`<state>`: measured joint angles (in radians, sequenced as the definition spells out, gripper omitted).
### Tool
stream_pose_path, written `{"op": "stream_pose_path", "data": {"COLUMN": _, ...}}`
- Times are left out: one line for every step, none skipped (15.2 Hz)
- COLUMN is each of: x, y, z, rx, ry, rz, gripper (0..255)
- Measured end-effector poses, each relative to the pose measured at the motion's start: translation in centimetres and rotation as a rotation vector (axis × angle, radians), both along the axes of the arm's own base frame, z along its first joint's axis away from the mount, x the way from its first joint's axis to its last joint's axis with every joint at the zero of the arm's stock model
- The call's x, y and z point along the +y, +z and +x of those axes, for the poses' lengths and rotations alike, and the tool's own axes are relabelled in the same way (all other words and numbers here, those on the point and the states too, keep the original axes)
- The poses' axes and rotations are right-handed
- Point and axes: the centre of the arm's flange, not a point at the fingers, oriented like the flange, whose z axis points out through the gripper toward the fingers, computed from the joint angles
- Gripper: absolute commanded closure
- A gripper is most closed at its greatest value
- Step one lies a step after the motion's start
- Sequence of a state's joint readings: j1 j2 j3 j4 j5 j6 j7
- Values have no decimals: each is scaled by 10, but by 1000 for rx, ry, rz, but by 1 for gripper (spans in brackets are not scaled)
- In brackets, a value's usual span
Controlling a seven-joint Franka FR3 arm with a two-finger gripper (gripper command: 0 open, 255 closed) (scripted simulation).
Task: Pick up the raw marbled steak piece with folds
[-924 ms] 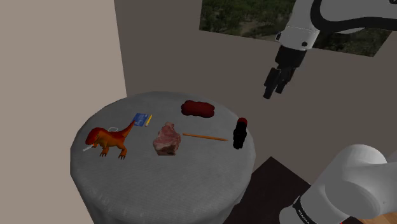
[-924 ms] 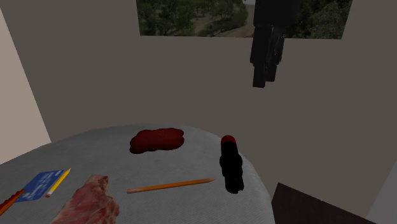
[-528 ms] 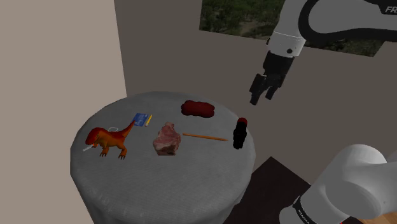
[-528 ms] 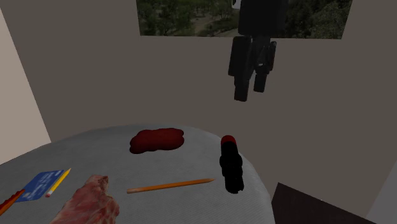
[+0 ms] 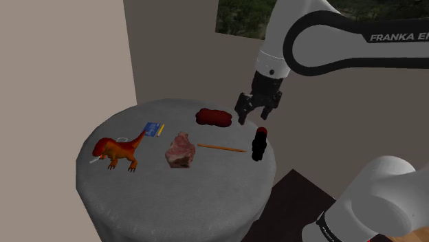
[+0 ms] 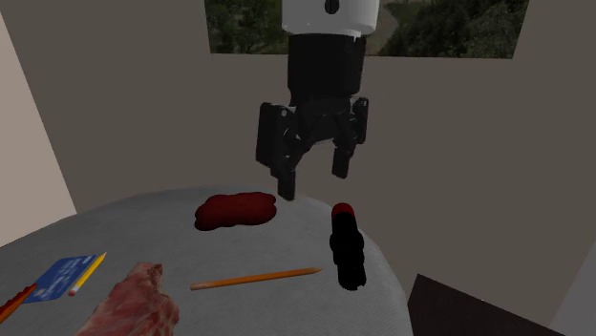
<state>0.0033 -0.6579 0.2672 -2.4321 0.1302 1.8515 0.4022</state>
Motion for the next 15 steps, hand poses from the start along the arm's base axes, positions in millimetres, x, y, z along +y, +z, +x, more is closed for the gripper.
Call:
{"op": "stream_pose_path", "data": {"x": 12, "y": -3, "z": 6, "rx": -6, "ry": -20, "rz": -3, "gripper": 0}}
{"op": "stream_pose_path", "data": {"x": 24, "y": -8, "z": 15, "rx": -13, "ry": -40, "rz": -5, "gripper": 0}}
{"op": "stream_pose_path", "data": {"x": 37, "y": -13, "z": 21, "rx": -18, "ry": -60, "rz": -7, "gripper": 0}}
{"op": "stream_pose_path", "data": {"x": 47, "y": -15, "z": 25, "rx": -25, "ry": -81, "rz": -9, "gripper": 0}}
{"op": "stream_pose_path", "data": {"x": 58, "y": -21, "z": 30, "rx": -30, "ry": -101, "rz": -12, "gripper": 0}}
{"op": "stream_pose_path", "data": {"x": 67, "y": -24, "z": 37, "rx": -37, "ry": -121, "rz": -15, "gripper": 0}}
{"op": "stream_pose_path", "data": {"x": 77, "y": -29, "z": 47, "rx": -43, "ry": -141, "rz": -17, "gripper": 0}}
{"op": "stream_pose_path", "data": {"x": 87, "y": -36, "z": 54, "rx": -49, "ry": -161, "rz": -19, "gripper": 0}}
{"op": "stream_pose_path", "data": {"x": 94, "y": -40, "z": 59, "rx": -55, "ry": -182, "rz": -22, "gripper": 0}}
{"op": "stream_pose_path", "data": {"x": 107, "y": -47, "z": 65, "rx": -61, "ry": -200, "rz": -25, "gripper": 0}}
{"op": "stream_pose_path", "data": {"x": 114, "y": -51, "z": 74, "rx": -66, "ry": -221, "rz": -27, "gripper": 0}}
{"op": "stream_pose_path", "data": {"x": 124, "y": -54, "z": 83, "rx": -73, "ry": -241, "rz": -30, "gripper": 0}}
{"op": "stream_pose_path", "data": {"x": 134, "y": -62, "z": 90, "rx": -78, "ry": -260, "rz": -32, "gripper": 0}}
{"op": "stream_pose_path", "data": {"x": 145, "y": -67, "z": 100, "rx": -84, "ry": -280, "rz": -33, "gripper": 0}}
{"op": "stream_pose_path", "data": {"x": 154, "y": -69, "z": 108, "rx": -89, "ry": -301, "rz": -35, "gripper": 0}}
